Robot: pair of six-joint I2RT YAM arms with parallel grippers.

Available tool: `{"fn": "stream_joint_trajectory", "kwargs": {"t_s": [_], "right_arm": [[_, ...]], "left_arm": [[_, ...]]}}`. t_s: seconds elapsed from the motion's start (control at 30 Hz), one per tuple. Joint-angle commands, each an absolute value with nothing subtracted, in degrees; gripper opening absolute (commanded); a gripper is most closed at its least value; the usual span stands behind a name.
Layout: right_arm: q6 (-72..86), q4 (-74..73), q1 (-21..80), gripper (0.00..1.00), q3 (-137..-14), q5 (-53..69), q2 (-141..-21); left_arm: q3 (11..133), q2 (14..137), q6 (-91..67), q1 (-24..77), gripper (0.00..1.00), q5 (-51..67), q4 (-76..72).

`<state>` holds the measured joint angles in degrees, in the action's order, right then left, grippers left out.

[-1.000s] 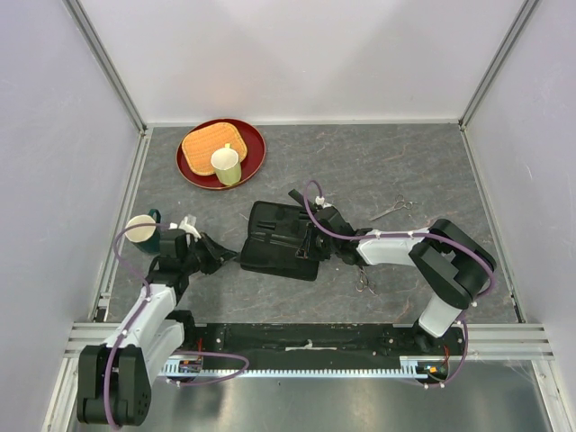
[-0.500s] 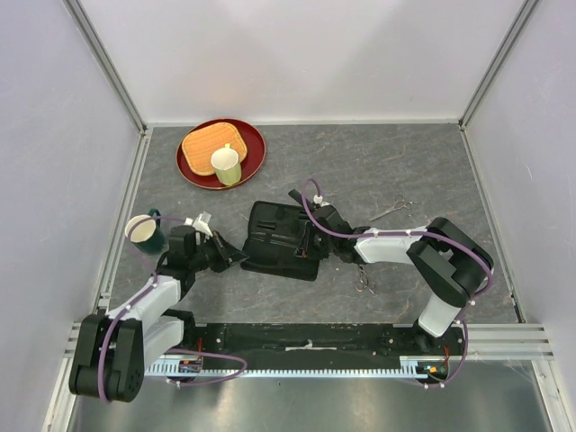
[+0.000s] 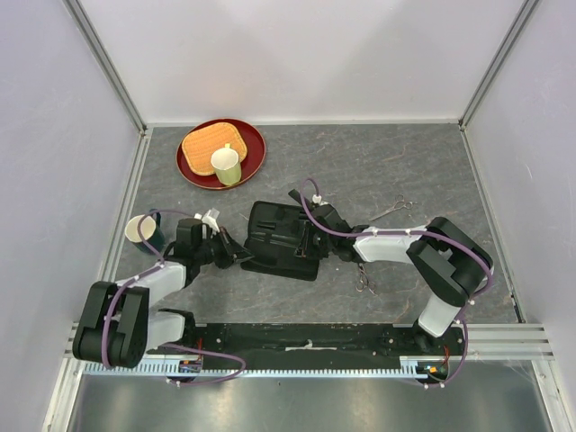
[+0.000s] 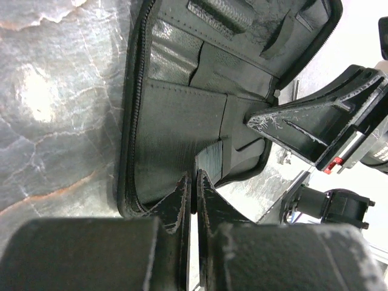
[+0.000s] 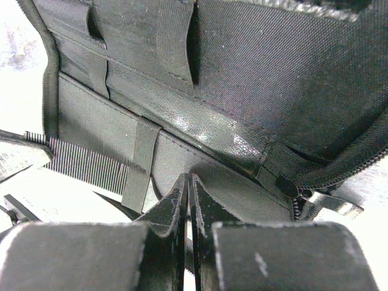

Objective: Sort the hair-cutting tools

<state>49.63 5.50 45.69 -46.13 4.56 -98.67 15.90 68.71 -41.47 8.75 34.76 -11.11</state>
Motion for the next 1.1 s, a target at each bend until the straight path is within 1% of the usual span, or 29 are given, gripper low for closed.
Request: {"fn": "stream_joint_trajectory", "kwargs": {"t_s": [0.0,0.13,0.27,0.4,0.5,0.57,0.7,0.73,0.87,1.07], "right_arm": [[46.1,-6.6,46.3,0.1,-44.6,-3.2,-104.1],[45.4,-8.8,46.3,0.11,-45.5,-5.1,-104.9],[45.1,-9.9,46.3,0.11,-45.5,-6.1,-105.4],[45.7,-10.0,46.3,0.12,-45.7,-6.0,-106.0],[46.1,-9.9,46.3,0.13,-45.9,-6.0,-106.1],[46.3,-9.9,46.3,0.13,-45.9,-6.1,-106.0],[46.4,-10.0,46.3,0.14,-45.6,-6.5,-105.9],[46.5,-10.0,46.3,0.14,-45.5,-6.6,-105.9],[46.5,-9.9,46.3,0.15,-45.6,-6.4,-106.6],[46.3,-9.8,46.3,0.15,-45.9,-6.5,-106.4]], "left_arm": [[18.9,72.2,-37.0,9.8,0.02,38.2,-16.0],[19.1,76.7,-36.2,12.0,0.02,41.7,-20.5],[20.6,81.5,-34.4,13.8,0.02,42.3,-20.5],[20.9,82.5,-34.0,14.1,0.03,41.8,-19.0],[20.4,80.0,-33.8,14.1,0.05,38.2,-16.3],[20.2,78.2,-33.8,14.1,0.06,34.0,-13.5],[20.6,73.6,-34.2,14.1,0.06,29.4,-9.7],[21.3,71.5,-34.2,14.0,0.06,27.5,-6.6],[21.4,66.8,-34.1,14.0,0.06,19.5,-2.1],[21.0,63.8,-35.0,14.1,0.06,16.9,-0.9]]}}
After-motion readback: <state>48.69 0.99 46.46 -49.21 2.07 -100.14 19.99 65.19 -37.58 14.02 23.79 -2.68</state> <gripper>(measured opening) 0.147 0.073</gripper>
